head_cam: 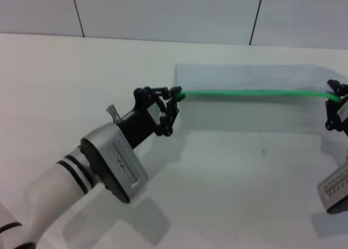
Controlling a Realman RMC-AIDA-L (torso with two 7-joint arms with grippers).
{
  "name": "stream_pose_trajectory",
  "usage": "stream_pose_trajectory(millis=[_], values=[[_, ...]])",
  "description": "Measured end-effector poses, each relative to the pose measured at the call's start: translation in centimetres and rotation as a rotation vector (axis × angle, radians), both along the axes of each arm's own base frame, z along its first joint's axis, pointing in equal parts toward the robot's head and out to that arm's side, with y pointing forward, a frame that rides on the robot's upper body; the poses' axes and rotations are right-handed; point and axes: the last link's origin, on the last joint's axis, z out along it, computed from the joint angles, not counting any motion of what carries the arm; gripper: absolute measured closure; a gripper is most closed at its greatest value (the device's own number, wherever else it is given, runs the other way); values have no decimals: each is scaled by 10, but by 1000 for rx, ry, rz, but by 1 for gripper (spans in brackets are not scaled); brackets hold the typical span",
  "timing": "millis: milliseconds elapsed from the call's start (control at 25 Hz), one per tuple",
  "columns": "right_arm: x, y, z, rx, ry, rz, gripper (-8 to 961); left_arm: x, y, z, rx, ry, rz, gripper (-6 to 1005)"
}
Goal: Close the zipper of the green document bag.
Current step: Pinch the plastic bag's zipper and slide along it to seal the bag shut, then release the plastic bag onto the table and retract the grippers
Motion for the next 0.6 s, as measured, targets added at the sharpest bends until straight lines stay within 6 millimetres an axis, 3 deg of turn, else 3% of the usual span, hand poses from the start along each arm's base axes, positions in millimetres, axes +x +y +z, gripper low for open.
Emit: stream_pose_trajectory(millis=[200,320,520,600], values=[[-2,3,10,64,50,-1,892,5,8,7,44,-67,36,916],[-4,3,18,106,104,14,891,7,9,12,51,-138,50,856],[-7,-9,31,176,221,69,682,10,4,25,63,-284,37,717],[-10,-13,37,196,294,101,546,10,3,33,78,-349,37,651]])
